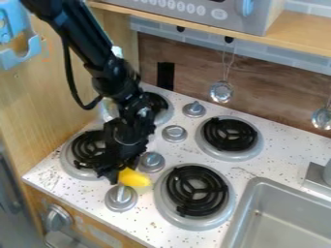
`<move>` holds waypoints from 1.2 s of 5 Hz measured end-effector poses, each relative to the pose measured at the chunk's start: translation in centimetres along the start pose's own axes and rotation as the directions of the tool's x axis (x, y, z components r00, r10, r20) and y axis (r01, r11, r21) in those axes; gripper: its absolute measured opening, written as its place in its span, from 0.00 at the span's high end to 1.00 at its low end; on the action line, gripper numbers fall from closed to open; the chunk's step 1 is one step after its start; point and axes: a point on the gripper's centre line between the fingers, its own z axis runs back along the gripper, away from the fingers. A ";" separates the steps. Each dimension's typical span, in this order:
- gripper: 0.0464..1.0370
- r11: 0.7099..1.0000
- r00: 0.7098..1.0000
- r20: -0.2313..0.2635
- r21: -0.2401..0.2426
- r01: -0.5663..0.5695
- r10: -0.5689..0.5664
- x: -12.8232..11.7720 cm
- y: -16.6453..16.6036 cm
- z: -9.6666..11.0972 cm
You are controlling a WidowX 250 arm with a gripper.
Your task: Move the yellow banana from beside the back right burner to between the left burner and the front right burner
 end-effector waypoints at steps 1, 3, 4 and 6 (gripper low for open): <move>0.12 0.999 1.000 -0.018 0.034 0.000 0.001 0.1 -0.1 -0.7; 0.03 0.994 0.994 -0.061 0.057 0.091 -0.087 -0.1 0.1 0.4; 0.03 0.975 0.985 -0.050 0.146 0.168 -0.163 2.1 0.1 4.9; 0.03 0.858 0.836 -0.271 0.064 0.509 -0.476 1.3 0.0 10.5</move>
